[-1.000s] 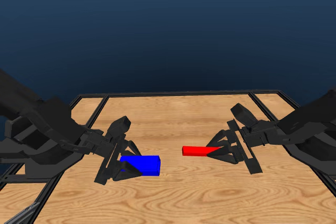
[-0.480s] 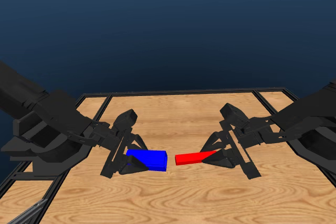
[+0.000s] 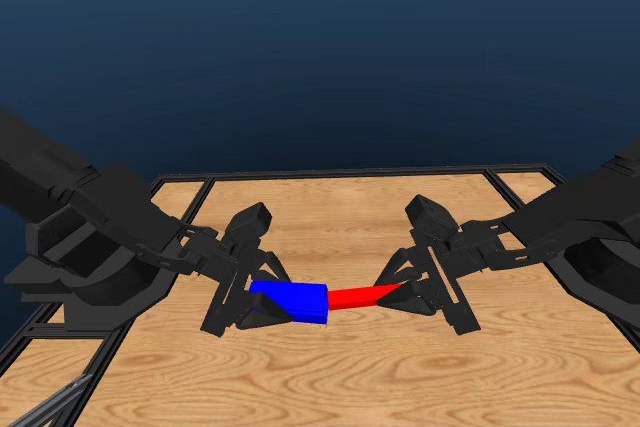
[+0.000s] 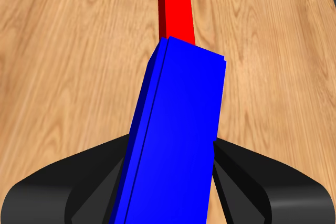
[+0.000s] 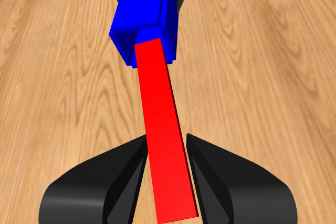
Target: Insert peg into socket
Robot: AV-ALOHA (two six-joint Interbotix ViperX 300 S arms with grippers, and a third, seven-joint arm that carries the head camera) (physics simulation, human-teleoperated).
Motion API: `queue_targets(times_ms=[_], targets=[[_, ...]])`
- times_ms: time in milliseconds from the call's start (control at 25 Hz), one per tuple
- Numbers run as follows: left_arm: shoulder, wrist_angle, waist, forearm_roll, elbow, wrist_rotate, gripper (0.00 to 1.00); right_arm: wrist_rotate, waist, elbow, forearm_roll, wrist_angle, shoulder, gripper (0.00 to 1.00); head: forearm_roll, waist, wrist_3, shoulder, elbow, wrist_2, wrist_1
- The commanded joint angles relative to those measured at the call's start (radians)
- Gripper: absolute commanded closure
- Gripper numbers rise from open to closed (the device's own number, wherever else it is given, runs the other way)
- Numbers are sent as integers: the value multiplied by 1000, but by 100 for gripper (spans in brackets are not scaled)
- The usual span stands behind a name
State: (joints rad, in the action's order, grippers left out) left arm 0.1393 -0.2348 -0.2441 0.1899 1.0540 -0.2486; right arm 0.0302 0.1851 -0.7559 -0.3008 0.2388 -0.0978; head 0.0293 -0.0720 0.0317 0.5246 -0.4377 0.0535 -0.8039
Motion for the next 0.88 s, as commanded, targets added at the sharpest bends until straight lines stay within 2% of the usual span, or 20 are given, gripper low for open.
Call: queue_targets(times_ms=[40,280,360,560,760,880], targets=[[-8,-30,7,-7,-32,5,100,9,-13,40,12,20,9,100,0,-2,0,-8,12,-3,14],[-31,-56,23,-8,-47,20,100,32,-16,61,24,29,-13,100,0,-3,-3,-15,15,-5,18],[-26,-52,32,-16,-64,24,100,38,-17,69,27,29,-26,100,0,-3,-4,-17,15,-6,17],[-55,-51,46,-26,-99,38,100,55,-12,143,46,33,-101,100,-1,0,-4,-17,15,-8,18],[-75,-69,42,-24,-108,31,100,73,-9,233,67,41,-164,100,-2,5,-5,-17,15,-5,19],[-81,-73,37,-22,-93,23,100,88,-12,247,81,24,-173,100,-2,3,-4,-17,16,-5,21]])
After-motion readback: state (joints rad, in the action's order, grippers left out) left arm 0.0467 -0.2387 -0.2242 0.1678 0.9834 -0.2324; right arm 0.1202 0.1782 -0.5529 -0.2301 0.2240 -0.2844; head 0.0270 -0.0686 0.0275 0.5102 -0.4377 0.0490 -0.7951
